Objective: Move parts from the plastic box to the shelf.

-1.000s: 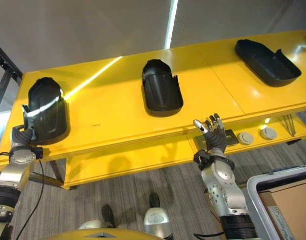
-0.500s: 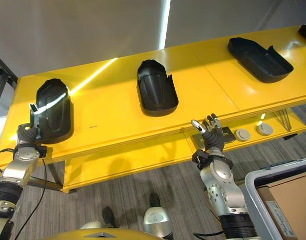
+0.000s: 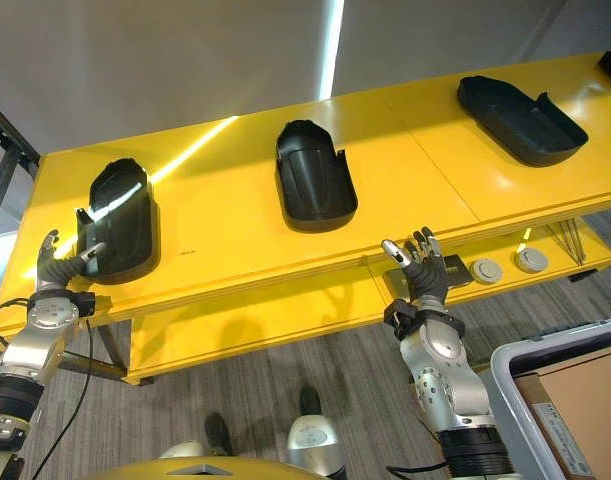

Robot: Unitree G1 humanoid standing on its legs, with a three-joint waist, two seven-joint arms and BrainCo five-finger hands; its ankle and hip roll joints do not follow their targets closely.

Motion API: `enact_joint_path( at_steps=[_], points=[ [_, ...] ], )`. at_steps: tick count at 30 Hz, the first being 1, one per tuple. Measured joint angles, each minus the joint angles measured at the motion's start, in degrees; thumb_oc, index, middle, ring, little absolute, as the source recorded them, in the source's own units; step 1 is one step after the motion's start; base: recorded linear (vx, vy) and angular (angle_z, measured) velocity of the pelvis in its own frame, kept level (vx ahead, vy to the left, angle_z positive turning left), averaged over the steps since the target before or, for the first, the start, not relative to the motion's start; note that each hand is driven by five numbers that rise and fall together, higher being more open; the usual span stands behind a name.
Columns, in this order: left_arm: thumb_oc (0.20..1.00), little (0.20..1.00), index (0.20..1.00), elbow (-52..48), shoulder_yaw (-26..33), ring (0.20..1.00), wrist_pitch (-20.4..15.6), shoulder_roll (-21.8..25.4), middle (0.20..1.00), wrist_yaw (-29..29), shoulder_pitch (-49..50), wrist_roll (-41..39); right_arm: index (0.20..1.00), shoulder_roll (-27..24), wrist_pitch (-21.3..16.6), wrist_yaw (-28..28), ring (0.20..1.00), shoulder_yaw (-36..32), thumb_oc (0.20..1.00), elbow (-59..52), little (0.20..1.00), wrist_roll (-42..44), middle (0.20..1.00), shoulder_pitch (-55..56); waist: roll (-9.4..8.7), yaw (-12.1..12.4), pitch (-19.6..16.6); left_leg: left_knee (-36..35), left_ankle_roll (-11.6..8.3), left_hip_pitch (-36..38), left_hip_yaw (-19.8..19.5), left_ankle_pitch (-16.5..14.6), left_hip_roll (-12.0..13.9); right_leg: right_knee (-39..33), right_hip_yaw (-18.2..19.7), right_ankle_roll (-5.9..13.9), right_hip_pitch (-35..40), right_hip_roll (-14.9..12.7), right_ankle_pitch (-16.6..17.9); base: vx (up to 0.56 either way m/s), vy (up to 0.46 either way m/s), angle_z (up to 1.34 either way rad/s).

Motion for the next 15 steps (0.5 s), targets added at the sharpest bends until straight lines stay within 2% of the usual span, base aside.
enact_joint_path(
  at_steps=[1,7,10,12,13,14,15],
  points=[
    [1.0,1.0,1.0,-7.1,2.6,1.0,-1.1,0.3,1.0,0.0,2.9,0.1,1.0,0.0,0.0,0.0,1.0,-1.0,1.0,-0.3,1.0,0.0,1.0,0.8,0.02,0.4,0.0,0.0,-0.04,0.0,-0.5,0.0,0.0,0.0,-0.6,-0.05,0.2,-0.1,-0.1,-0.01,-0.005,0.12],
    [1.0,1.0,1.0,-18.3,9.1,1.0,-4.7,1.9,1.0,-0.9,5.6,0.3,1.0,0.0,0.5,-0.3,1.0,-2.9,1.0,-0.6,1.0,-0.1,1.0,2.3,0.14,2.5,-0.1,0.0,0.21,-0.1,-1.2,-0.2,0.0,-0.1,-1.1,-0.18,0.7,-0.1,-0.5,-0.01,-0.007,0.08],
    [1.0,1.0,1.0,-27.2,13.4,1.0,-9.0,2.9,1.0,-3.7,8.3,0.7,1.0,0.4,0.9,-0.6,1.0,-4.2,1.0,-2.8,1.0,-0.5,1.0,4.1,0.15,2.8,-0.1,0.0,0.19,-0.5,-2.1,-0.2,0.0,-0.1,-2.0,-0.05,0.8,-0.2,-0.5,-0.02,-0.013,0.13],
    [1.0,1.0,1.0,-31.7,15.1,1.0,-12.6,3.7,1.0,-7.6,9.5,0.2,1.0,0.4,1.0,-0.8,1.0,-5.1,1.0,-3.5,1.0,-0.5,1.0,5.4,0.26,3.3,-0.2,0.0,0.17,-0.6,-2.6,-0.1,0.0,-0.1,-2.4,-0.02,0.9,-0.1,-0.7,-0.02,-0.009,0.14],
    [0.881,0.881,0.881,-35.5,15.5,0.881,-15.2,3.8,0.881,-14.5,9.9,-2.1,1.0,0.5,1.0,-0.9,1.0,-6.2,1.0,-4.4,1.0,-0.5,1.0,6.9,0.6,4.1,-0.4,0.0,0.18,-0.8,-2.6,-0.1,0.0,-0.1,-2.4,-0.01,0.7,-0.2,-0.7,-0.02,-0.008,0.04],
    [0.511,0.511,0.511,-37.8,15.2,0.511,-16.0,3.8,0.511,-18.7,10.3,-3.7,1.0,0.5,1.0,-0.9,1.0,-6.5,1.0,-4.4,1.0,-0.5,1.0,7.1,0.71,4.2,-0.5,0.0,0.19,-0.8,-2.7,-0.1,-0.1,-0.1,-2.4,0.0,0.7,-0.2,-0.7,0.0,0.0,0.0],
    [0.382,0.382,0.382,-40.0,14.5,0.382,-16.2,3.8,0.382,-23.1,11.0,-5.6,1.0,0.5,1.1,-0.9,1.0,-6.5,1.0,-4.6,1.0,-0.6,1.0,7.2,0.76,4.2,-0.7,0.0,0.19,-0.9,-2.7,-0.1,-0.1,-0.1,-2.4,0.02,0.7,-0.2,-0.7,0.0,0.0,0.0]
  ],
)
